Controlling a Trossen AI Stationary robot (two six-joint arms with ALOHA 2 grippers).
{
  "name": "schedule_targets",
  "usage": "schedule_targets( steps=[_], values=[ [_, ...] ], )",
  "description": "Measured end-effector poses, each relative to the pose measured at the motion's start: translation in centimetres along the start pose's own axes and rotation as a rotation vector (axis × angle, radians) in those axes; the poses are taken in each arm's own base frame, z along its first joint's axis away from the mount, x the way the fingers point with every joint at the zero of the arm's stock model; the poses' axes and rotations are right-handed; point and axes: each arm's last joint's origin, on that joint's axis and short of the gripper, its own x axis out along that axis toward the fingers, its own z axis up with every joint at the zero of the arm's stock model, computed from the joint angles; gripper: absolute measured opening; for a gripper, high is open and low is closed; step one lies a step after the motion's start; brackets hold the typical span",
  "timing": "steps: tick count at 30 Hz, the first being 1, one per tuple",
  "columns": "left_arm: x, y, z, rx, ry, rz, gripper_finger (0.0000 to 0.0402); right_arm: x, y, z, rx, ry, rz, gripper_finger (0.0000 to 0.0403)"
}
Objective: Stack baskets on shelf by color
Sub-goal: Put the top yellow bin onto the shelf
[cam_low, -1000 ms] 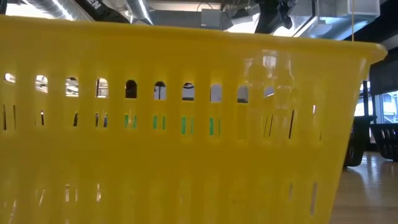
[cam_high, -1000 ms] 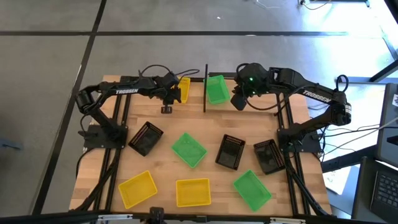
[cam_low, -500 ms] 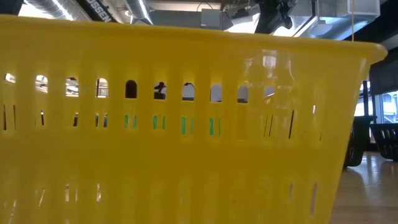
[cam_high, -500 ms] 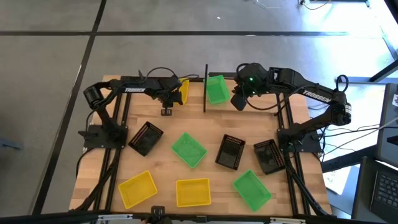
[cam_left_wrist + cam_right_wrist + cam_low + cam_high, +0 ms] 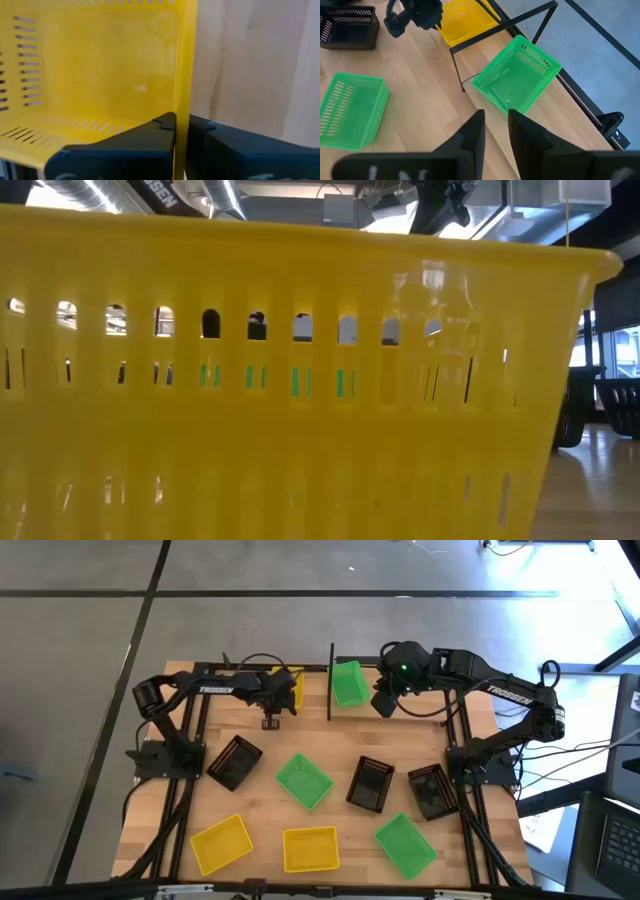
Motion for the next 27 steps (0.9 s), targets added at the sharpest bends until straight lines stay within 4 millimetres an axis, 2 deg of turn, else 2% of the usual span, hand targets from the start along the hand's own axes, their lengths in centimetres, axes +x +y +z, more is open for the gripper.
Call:
schedule_targets(
  steps=[3,9,15,17,24,27],
  values=[
    [-1.5,0.0,0.3,-0.01,-0.006,0.077,0.0001,0.0,0.0,0.0,-0.001,0.0,0.0,0.0082],
    [-6.3,-0.5,0.4,0.006,-0.086,0.178,0.0,0.0,0.0,0.0,-0.06,-0.001,0.001,0.0082],
    [-11.2,-1.6,1.2,-0.022,-0.174,0.487,0.0,0.8,0.4,1.1,-0.029,-0.084,0.017,0.0082],
    [-12.4,-2.0,1.6,-0.036,-0.208,0.573,0.0,1.3,0.7,1.8,-0.068,-0.129,0.025,0.0082],
    [-14.7,-3.0,2.9,-0.068,-0.222,0.865,0.0,3.6,2.7,4.6,-0.296,-0.358,0.037,0.0082],
    [-15.1,-3.2,3.1,-0.073,-0.221,0.906,0.0,4.5,3.7,5.6,-0.358,-0.453,0.036,0.0082]
  ],
)
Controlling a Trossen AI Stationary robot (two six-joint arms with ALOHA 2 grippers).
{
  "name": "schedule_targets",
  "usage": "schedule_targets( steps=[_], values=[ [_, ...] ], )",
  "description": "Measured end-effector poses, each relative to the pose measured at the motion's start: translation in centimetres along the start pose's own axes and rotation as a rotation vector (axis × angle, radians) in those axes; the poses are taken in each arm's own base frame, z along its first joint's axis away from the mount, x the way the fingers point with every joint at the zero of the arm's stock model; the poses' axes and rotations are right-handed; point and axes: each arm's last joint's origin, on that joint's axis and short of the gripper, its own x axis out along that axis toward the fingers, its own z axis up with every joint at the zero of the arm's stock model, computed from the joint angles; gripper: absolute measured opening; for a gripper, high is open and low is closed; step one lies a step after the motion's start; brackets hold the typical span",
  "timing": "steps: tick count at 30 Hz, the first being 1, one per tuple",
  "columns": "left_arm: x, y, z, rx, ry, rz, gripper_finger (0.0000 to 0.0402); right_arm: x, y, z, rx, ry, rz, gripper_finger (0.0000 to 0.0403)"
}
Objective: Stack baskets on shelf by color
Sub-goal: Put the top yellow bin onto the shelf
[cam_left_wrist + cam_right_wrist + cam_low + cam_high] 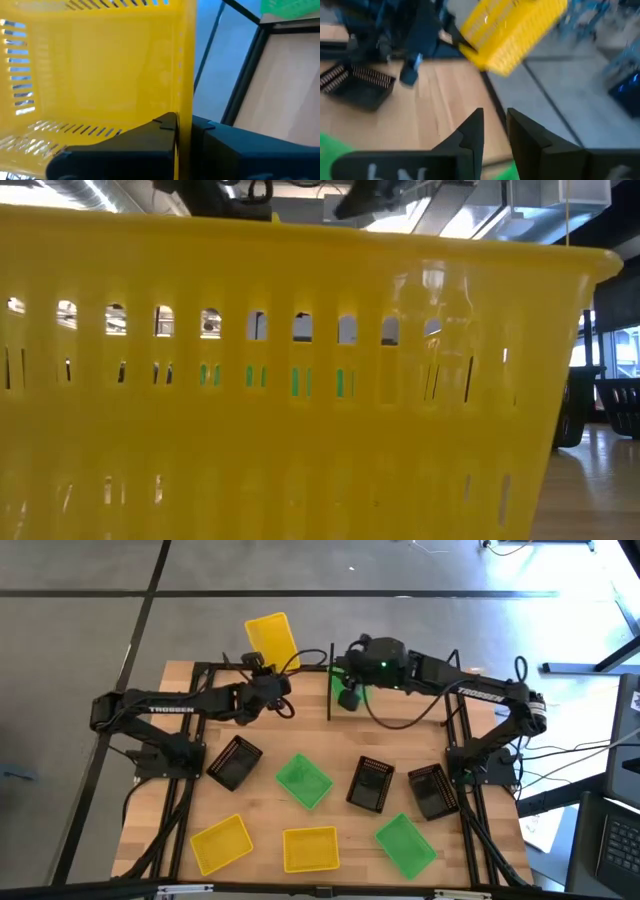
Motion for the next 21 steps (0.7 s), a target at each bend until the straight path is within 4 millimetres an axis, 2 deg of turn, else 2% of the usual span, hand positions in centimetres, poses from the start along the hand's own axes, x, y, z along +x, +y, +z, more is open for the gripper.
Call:
schedule_targets(
  steps=[7,21],
  values=[
    [-0.5,0.1,0.5,-0.04,-0.028,0.019,0.0,2.4,0.5,0.9,0.018,-0.136,-0.023,0.0082],
    [-1.0,-0.1,0.9,-0.054,-0.059,0.007,0.0,6.4,1.3,0.6,0.094,-0.238,-0.015,0.0082]
  ],
)
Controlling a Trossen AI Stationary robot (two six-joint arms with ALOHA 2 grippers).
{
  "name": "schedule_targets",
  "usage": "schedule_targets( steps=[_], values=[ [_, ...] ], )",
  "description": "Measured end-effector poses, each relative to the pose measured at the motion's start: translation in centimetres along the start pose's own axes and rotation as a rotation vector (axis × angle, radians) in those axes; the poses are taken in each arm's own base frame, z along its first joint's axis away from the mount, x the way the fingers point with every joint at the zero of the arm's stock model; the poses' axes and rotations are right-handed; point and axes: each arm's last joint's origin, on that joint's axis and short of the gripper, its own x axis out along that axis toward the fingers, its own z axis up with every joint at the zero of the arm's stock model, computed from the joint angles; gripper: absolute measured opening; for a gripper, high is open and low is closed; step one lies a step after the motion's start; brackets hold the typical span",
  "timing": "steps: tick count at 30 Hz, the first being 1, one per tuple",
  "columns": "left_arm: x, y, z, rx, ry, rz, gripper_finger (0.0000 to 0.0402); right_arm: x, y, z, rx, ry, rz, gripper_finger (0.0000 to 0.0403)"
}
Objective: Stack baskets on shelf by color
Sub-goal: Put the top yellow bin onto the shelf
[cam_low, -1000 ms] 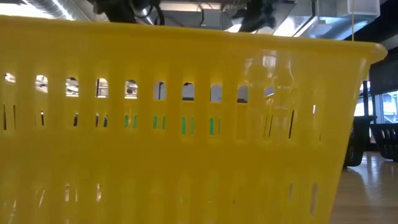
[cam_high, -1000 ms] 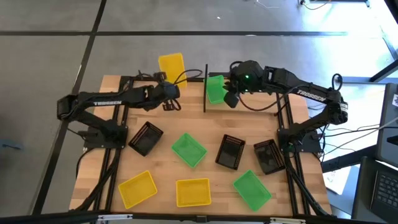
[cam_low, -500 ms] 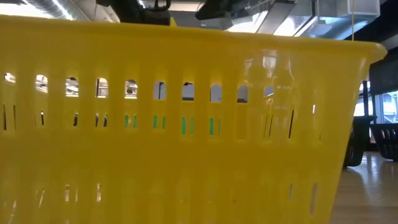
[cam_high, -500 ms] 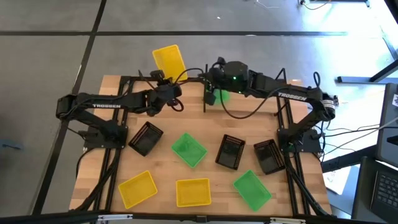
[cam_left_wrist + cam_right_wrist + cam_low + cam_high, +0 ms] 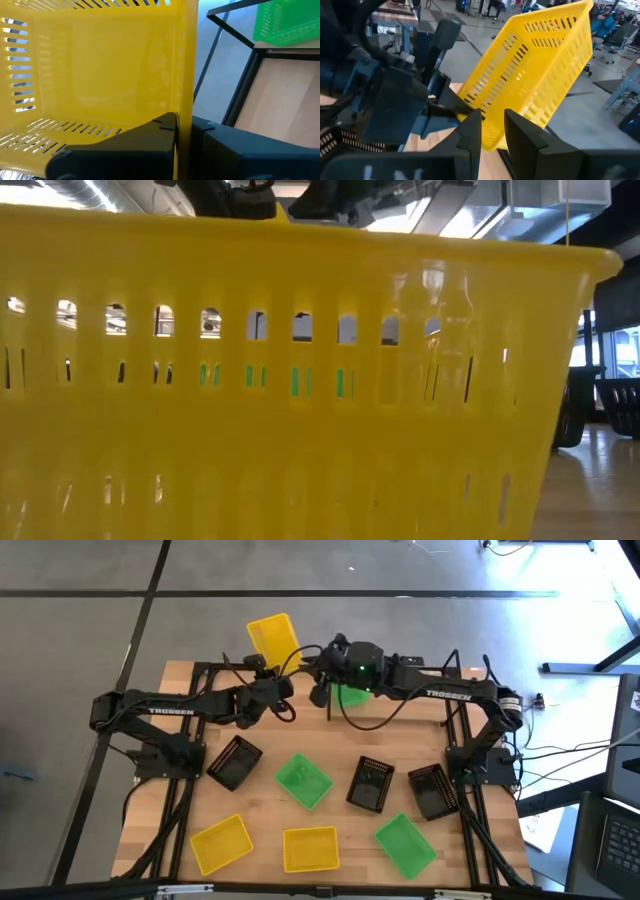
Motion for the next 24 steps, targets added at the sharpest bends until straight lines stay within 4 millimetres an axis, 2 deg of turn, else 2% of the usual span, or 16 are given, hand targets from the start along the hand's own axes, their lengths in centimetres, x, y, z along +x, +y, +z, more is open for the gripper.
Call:
schedule_targets(
  steps=[6,11,17,24],
  values=[
    [0.0,0.0,0.0,0.0,-0.001,-0.002,0.0,0.4,-0.1,-0.4,0.0,0.008,-0.014,0.0082],
    [-0.3,-0.2,0.1,0.003,-0.012,-0.008,0.0,0.7,-0.6,-0.8,0.0,0.035,-0.098,0.0082],
    [-0.7,-0.4,0.3,0.01,-0.026,-0.018,0.0,1.1,-1.4,-1.1,0.075,0.036,-0.074,0.0082],
    [-1.2,-0.6,0.5,0.007,-0.052,-0.036,0.0,1.4,-1.7,-1.5,0.079,0.045,-0.081,0.0082]
  ],
)
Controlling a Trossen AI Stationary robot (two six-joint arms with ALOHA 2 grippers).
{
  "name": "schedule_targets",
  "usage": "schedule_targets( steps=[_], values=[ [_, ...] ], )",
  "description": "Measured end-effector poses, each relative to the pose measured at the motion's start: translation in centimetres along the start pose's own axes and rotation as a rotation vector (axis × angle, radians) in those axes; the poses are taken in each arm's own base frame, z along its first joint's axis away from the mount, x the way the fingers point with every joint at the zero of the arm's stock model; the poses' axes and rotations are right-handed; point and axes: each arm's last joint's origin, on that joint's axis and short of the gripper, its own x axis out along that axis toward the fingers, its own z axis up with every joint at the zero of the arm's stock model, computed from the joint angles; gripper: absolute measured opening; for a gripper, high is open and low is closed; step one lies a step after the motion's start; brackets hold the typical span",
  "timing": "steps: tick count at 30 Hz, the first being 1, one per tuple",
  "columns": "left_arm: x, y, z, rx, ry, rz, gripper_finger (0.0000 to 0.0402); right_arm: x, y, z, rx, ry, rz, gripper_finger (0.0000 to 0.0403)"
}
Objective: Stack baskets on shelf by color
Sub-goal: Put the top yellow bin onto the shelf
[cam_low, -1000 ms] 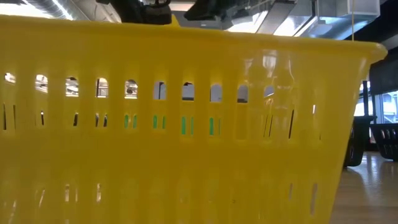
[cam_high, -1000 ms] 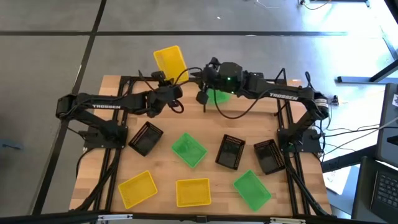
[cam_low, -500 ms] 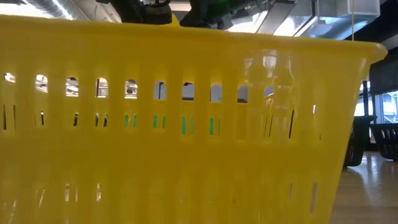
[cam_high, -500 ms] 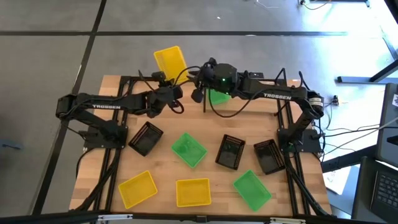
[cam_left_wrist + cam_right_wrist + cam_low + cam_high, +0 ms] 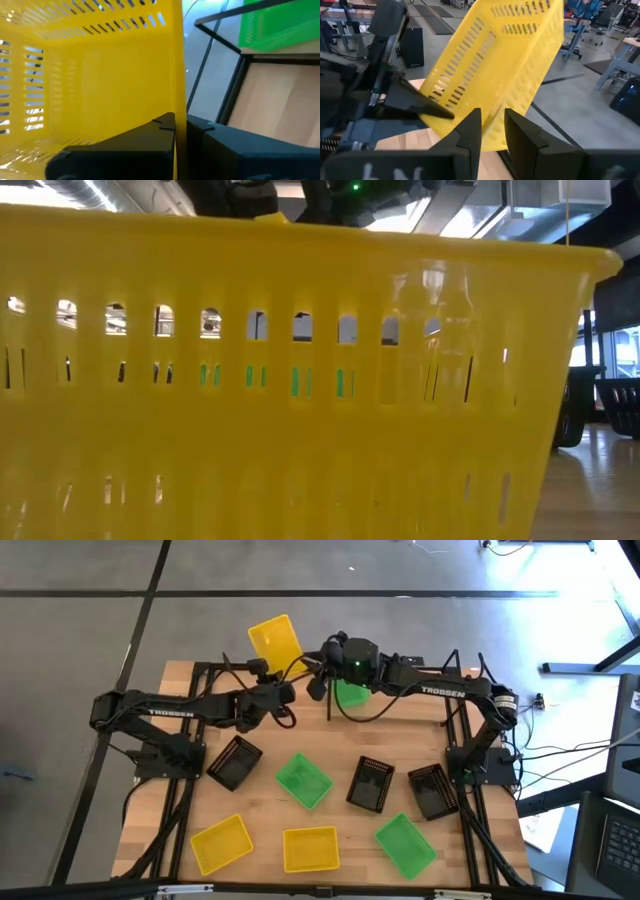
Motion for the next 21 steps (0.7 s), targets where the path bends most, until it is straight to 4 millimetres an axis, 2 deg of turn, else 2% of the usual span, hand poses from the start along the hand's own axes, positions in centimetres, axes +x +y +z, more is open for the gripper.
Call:
schedule_targets(
  steps=[10,15,21],
  values=[
    [-0.5,-0.3,0.6,-0.024,-0.081,-0.067,0.0,1.6,0.1,-1.6,0.023,0.049,0.014,0.0082],
    [-0.7,-0.3,0.7,-0.026,-0.091,-0.073,0.0,1.6,-0.4,-1.6,0.049,0.049,0.013,0.0079],
    [-0.7,-0.4,0.7,-0.029,-0.104,-0.084,0.0,1.6,-0.5,-1.7,0.022,0.053,0.014,0.0014]
  ],
)
